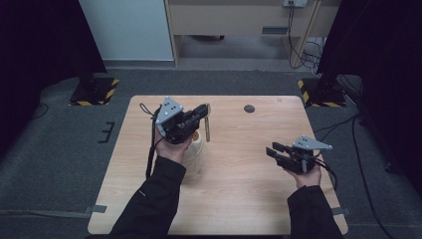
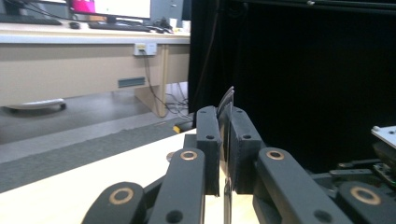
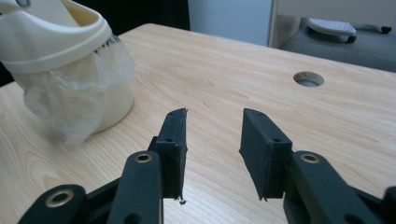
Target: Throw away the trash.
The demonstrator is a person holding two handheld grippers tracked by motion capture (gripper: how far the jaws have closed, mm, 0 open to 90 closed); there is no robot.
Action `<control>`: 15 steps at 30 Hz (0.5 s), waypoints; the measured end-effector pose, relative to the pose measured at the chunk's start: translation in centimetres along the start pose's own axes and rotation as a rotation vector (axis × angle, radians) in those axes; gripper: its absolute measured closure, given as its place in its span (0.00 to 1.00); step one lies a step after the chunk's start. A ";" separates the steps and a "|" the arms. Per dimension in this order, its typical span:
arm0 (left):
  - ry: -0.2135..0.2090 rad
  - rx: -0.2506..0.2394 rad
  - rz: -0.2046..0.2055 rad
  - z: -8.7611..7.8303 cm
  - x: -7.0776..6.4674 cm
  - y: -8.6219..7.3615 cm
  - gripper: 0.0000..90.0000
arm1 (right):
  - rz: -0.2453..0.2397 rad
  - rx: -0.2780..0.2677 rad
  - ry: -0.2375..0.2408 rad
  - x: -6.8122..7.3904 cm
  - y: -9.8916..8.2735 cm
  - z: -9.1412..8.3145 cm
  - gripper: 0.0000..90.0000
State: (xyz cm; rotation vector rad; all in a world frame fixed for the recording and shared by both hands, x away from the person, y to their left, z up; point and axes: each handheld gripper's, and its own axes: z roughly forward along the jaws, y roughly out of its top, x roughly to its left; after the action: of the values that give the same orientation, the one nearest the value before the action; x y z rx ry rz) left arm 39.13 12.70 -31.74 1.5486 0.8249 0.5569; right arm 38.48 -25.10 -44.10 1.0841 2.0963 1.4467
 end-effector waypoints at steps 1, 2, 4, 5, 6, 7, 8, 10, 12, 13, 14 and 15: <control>0.009 0.002 0.005 0.0 0.3 0.0 0.93 | -0.003 0.003 -0.002 -0.1 -0.1 0.0 0.67; 0.009 0.002 0.005 0.0 0.3 0.0 0.93 | -0.006 0.006 -0.004 -0.1 -0.2 0.1 0.66; 0.033 0.011 0.035 0.0 1.0 0.0 0.93 | -0.005 0.011 -0.007 -0.2 -0.4 0.2 0.66; 0.041 0.011 0.042 0.0 1.2 0.0 0.93 | -0.007 0.015 -0.010 -0.3 -0.5 0.2 0.65; 0.041 0.011 0.042 0.0 1.2 0.0 0.93 | -0.007 0.015 -0.010 -0.3 -0.5 0.2 0.65; 0.051 0.010 0.053 0.1 1.5 0.0 0.93 | -0.011 0.019 -0.011 -0.4 -0.6 0.3 0.65; 0.056 0.015 0.062 0.1 1.7 0.0 0.93 | -0.008 0.027 -0.013 -0.4 -0.6 0.4 0.65; 0.070 0.023 0.070 0.3 2.1 -0.3 0.93 | -0.011 0.035 -0.015 -0.4 -0.8 0.5 0.65; 0.086 0.037 0.087 0.7 2.8 -0.8 0.93 | -0.016 0.043 -0.016 -0.5 -0.9 0.8 0.65; 0.092 0.043 0.090 0.8 3.0 -1.0 0.93 | -0.017 0.046 -0.015 -0.4 -0.9 0.8 0.65; 0.092 0.043 0.090 0.8 3.0 -1.0 0.93 | -0.017 0.046 -0.015 -0.4 -0.9 0.8 0.65; 0.092 0.050 0.085 0.9 3.2 -1.3 0.93 | -0.025 0.049 -0.014 -0.4 -0.9 0.9 0.64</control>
State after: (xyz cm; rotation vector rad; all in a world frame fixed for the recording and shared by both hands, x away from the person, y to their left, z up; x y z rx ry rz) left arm 41.62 14.57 -33.46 1.6197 0.8514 0.6786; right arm 38.98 -25.03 -45.36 1.0788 2.1389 1.3787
